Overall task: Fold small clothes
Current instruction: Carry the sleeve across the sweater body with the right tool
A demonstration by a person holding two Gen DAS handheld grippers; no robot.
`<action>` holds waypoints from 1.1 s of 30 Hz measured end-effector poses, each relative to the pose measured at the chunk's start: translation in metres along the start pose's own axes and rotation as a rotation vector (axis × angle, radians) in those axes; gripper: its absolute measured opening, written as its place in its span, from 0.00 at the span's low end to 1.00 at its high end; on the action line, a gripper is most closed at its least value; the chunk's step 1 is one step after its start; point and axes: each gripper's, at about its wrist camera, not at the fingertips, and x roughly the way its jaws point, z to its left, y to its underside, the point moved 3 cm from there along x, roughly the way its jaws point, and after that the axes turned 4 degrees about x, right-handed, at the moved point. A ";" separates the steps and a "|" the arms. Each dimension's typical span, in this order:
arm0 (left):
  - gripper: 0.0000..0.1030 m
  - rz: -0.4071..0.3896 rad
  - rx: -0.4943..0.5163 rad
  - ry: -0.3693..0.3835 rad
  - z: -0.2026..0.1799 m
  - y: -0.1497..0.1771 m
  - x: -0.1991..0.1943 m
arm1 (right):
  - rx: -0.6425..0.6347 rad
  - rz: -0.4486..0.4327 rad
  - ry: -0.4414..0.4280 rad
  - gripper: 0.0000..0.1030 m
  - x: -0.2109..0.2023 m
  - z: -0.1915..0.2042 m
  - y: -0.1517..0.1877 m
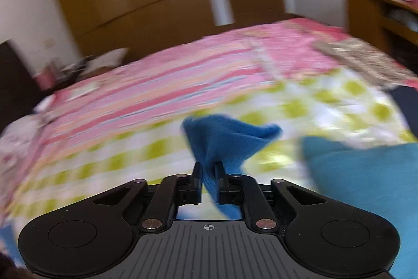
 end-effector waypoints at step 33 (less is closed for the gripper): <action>0.50 0.034 -0.047 -0.067 0.042 0.019 0.004 | -0.446 0.189 -0.016 0.19 0.095 0.048 0.082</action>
